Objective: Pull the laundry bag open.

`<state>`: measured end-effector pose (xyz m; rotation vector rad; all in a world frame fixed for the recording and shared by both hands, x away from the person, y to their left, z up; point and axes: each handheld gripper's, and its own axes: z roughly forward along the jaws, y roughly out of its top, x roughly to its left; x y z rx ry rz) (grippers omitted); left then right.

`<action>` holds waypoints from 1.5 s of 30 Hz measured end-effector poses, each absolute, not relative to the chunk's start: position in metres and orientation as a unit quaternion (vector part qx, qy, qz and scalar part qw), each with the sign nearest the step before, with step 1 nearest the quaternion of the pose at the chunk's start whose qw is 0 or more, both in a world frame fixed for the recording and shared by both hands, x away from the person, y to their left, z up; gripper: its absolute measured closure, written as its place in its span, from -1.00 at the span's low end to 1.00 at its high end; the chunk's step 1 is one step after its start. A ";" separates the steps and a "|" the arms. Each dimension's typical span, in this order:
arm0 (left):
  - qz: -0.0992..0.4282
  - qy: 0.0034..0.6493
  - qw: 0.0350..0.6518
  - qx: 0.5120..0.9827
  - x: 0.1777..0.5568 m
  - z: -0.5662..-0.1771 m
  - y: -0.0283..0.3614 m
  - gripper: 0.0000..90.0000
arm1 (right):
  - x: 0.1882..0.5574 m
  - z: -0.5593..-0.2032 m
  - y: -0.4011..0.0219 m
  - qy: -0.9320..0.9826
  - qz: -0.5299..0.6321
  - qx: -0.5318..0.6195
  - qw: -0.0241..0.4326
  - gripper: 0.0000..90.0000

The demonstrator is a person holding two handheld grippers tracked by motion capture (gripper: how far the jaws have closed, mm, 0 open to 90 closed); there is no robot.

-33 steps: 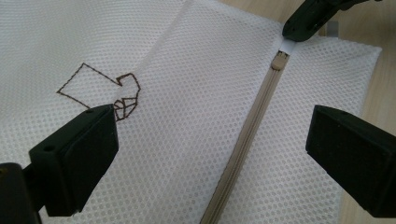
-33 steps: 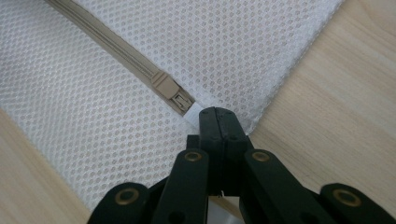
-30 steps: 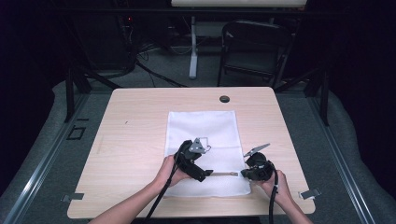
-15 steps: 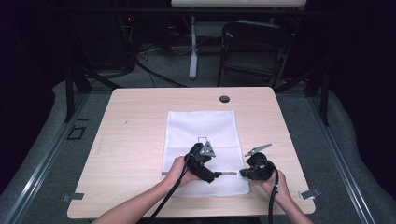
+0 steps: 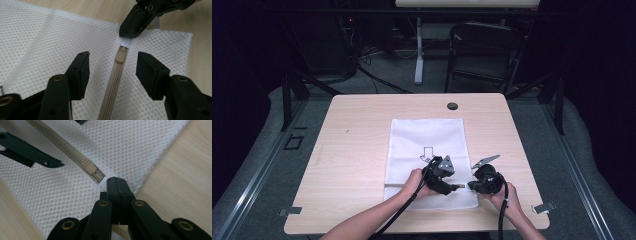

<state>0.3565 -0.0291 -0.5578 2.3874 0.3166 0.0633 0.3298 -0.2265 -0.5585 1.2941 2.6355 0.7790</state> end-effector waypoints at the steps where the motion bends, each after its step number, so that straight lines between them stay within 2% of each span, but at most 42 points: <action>1: 0.024 0.121 0.356 0.926 0.356 -0.558 -0.031 0.10 | 0.330 -0.558 -0.227 0.866 0.256 0.426 0.051 1.00; 9: 0.019 0.105 0.335 0.936 0.356 -0.566 -0.046 0.46 | 0.330 -0.559 -0.228 0.868 0.254 0.423 0.054 1.00; 16: 0.011 0.103 0.347 0.932 0.357 -0.568 -0.049 0.76 | 0.330 -0.559 -0.229 0.867 0.260 0.422 0.054 1.00; 19: 0.019 0.098 0.333 0.938 0.355 -0.566 -0.050 0.78 | 0.330 -0.559 -0.229 0.866 0.260 0.423 0.054 1.00; 33: 0.011 0.105 0.345 0.933 0.355 -0.570 -0.049 0.81 | 0.327 -0.564 -0.228 0.842 0.294 0.450 0.056 1.00; 37: 0.013 0.107 0.347 0.932 0.354 -0.570 -0.048 0.81 | 0.328 -0.559 -0.227 0.859 0.270 0.432 0.058 0.93; 45: 0.013 0.110 0.339 0.934 0.352 -0.569 -0.046 0.81 | 0.328 -0.561 -0.225 0.857 0.273 0.434 0.052 1.00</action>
